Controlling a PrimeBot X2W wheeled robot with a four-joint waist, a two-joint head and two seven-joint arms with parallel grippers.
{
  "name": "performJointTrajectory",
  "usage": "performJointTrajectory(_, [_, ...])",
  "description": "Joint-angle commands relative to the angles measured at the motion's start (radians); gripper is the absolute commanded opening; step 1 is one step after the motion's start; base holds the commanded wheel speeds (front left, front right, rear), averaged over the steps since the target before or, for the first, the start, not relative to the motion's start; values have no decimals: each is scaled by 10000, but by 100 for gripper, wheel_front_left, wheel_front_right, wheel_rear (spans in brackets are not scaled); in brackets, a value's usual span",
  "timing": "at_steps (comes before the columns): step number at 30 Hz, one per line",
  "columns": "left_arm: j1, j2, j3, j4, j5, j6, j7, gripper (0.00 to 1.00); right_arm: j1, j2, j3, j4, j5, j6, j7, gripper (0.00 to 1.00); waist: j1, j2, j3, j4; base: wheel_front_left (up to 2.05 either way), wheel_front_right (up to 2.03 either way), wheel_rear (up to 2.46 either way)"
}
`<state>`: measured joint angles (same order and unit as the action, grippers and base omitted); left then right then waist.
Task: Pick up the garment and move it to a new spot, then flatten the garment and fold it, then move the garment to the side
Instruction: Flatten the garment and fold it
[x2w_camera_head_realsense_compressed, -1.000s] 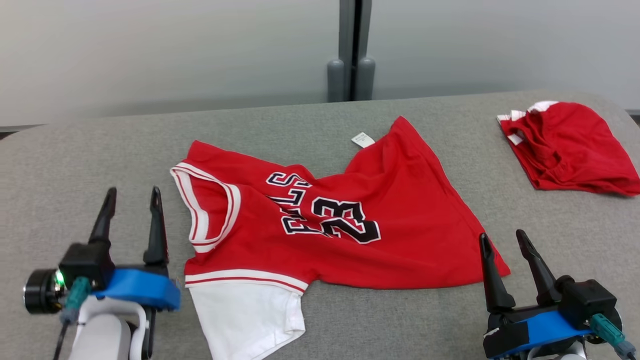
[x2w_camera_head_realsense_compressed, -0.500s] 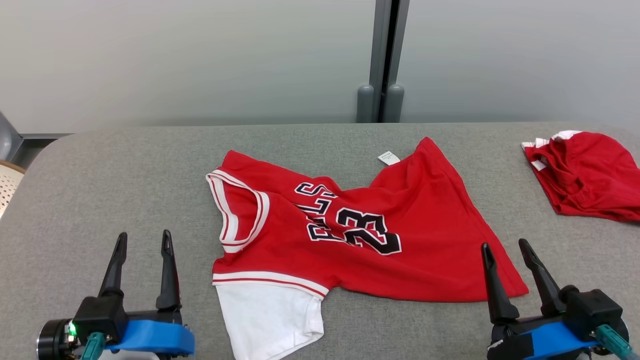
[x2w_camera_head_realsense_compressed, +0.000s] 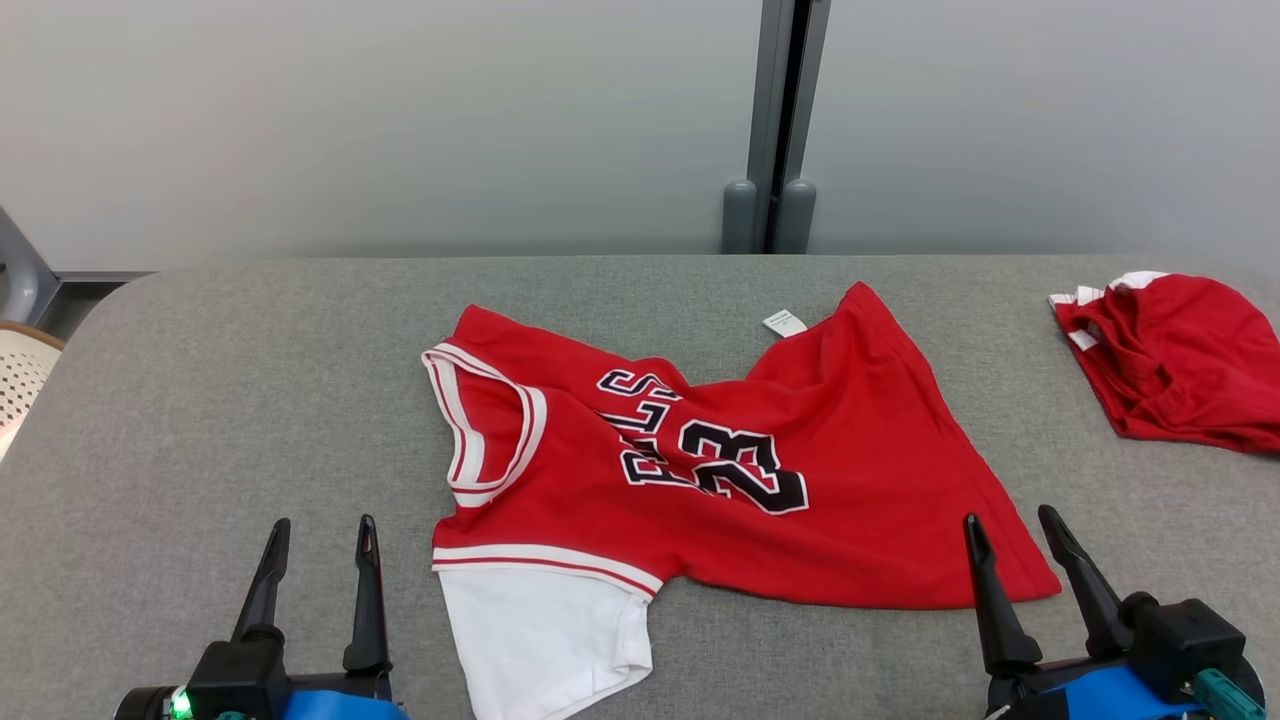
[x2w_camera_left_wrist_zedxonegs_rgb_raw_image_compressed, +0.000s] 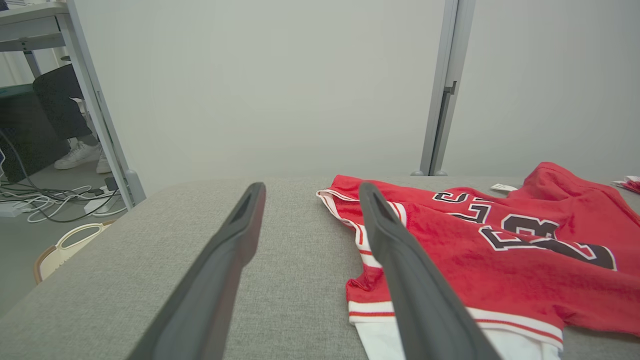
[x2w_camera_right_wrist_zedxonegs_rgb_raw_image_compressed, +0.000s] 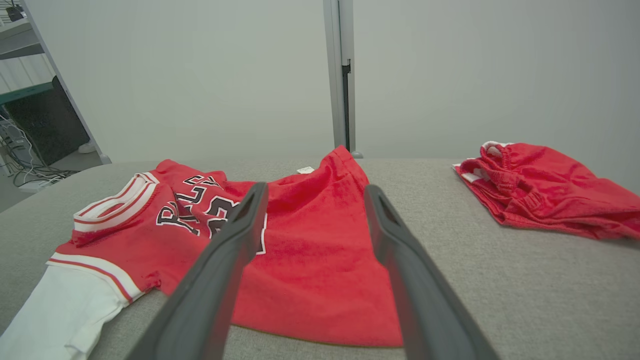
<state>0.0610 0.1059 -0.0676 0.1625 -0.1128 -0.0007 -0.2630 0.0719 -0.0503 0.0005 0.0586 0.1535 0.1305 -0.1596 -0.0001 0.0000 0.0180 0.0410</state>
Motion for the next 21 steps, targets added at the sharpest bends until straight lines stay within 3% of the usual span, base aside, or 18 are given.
performJointTrajectory(1, [83,0,19,29,23,-3,-20,100,121,-2,-19,-62,-52,5,28,100,1,0,20,-3,0,0,0])
performJointTrajectory(8, [-22,-1,37,158,18,-35,-22,100,117,-2,-77,32,-37,5,81,100,1,0,84,-20,0,0,0])
performJointTrajectory(21, [-156,-288,-557,2012,-267,-673,-20,100,-381,0,-1201,1787,-150,5,-175,100,1,0,424,-114,0,0,0])
